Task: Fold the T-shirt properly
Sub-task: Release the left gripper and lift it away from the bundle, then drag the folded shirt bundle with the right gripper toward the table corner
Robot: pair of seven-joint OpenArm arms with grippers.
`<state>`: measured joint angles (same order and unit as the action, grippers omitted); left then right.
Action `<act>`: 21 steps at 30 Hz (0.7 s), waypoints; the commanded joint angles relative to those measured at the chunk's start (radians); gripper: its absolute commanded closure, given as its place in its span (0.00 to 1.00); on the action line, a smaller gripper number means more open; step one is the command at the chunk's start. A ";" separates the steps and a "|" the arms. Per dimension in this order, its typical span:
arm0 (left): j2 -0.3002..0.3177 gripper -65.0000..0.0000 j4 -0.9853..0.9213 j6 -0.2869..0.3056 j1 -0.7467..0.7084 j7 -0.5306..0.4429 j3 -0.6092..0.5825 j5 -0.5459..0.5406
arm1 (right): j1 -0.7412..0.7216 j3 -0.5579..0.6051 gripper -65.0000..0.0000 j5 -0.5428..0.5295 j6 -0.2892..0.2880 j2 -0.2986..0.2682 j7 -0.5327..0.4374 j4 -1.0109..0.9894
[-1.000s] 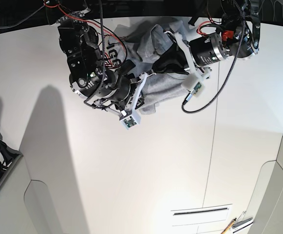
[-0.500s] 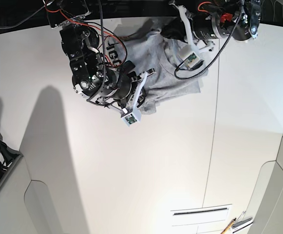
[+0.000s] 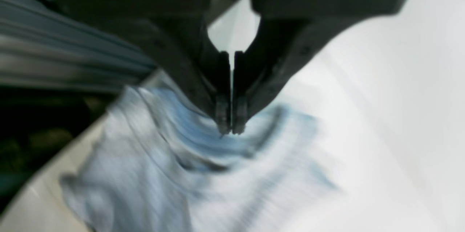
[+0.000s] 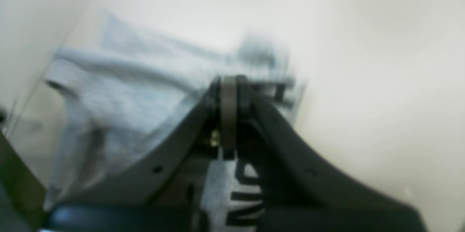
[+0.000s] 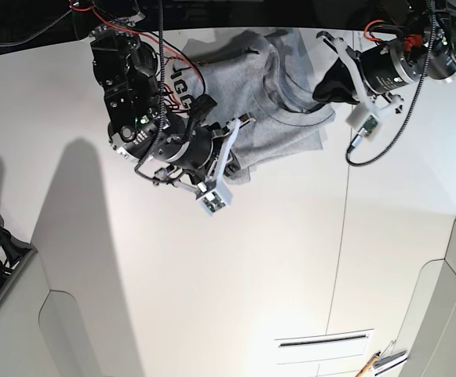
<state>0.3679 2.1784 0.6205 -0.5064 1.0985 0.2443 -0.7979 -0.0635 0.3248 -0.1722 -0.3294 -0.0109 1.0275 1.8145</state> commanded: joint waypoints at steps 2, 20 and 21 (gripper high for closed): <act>0.008 0.98 0.019 0.000 0.000 -0.035 0.061 -0.012 | -0.013 0.000 1.00 -0.053 -0.098 0.005 0.008 0.059; 0.008 0.98 0.019 -0.034 0.010 -0.087 0.266 -0.013 | -0.013 0.159 1.00 -0.068 -0.252 -0.061 0.020 -0.242; 0.008 0.98 0.019 -0.034 0.010 -0.087 0.266 -0.014 | -0.013 0.153 1.00 -0.067 -0.250 -0.061 0.019 -0.264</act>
<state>0.3656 2.1799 0.5877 -0.4980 1.0313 0.5037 -0.7979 -0.0669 0.4782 -0.2699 -0.5873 -0.0738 1.0267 1.5475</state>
